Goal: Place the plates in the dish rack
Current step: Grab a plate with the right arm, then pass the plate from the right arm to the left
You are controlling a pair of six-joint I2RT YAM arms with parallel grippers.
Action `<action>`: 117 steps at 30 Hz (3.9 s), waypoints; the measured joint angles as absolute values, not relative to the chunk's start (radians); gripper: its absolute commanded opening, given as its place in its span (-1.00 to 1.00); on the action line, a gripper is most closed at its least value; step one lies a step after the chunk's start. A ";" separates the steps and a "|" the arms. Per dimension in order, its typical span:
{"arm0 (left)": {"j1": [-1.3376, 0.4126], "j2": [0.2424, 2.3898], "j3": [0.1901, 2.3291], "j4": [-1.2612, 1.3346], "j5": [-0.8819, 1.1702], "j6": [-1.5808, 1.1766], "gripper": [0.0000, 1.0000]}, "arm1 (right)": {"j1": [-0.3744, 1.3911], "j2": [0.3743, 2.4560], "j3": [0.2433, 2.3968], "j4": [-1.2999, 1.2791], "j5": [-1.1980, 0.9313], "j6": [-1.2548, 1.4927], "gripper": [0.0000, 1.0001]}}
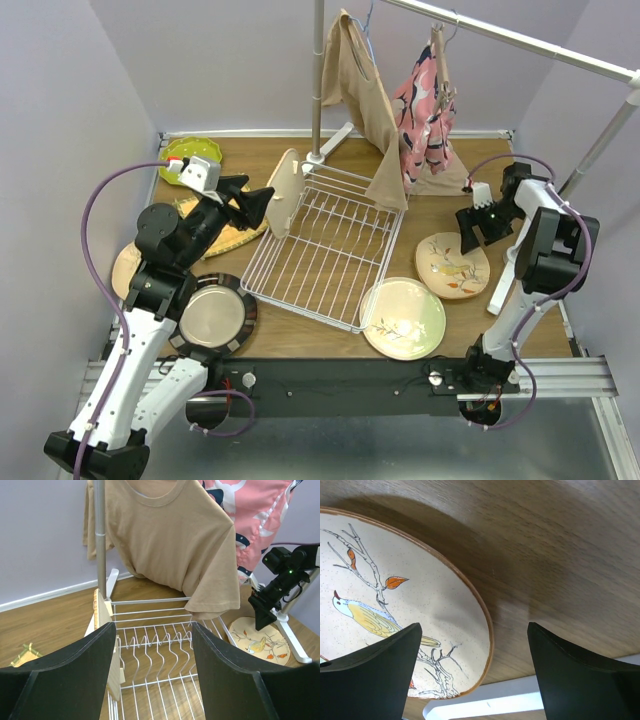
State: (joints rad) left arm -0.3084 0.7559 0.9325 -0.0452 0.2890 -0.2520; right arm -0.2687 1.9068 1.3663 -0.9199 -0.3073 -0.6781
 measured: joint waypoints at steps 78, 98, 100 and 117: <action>-0.331 0.780 0.936 0.071 0.392 -0.109 0.43 | -0.274 1.613 1.396 -0.981 -0.511 -0.602 -0.99; -0.596 0.867 0.937 0.089 0.392 0.087 0.43 | -0.274 1.563 1.326 -0.991 -0.512 -0.595 -0.99; -0.638 0.884 0.940 0.089 0.385 0.128 0.43 | -0.274 1.551 1.315 -0.993 -0.514 -0.587 -0.99; -0.916 1.063 0.959 0.155 0.303 0.335 0.44 | -0.274 1.496 1.298 -1.023 -0.522 -0.487 -0.99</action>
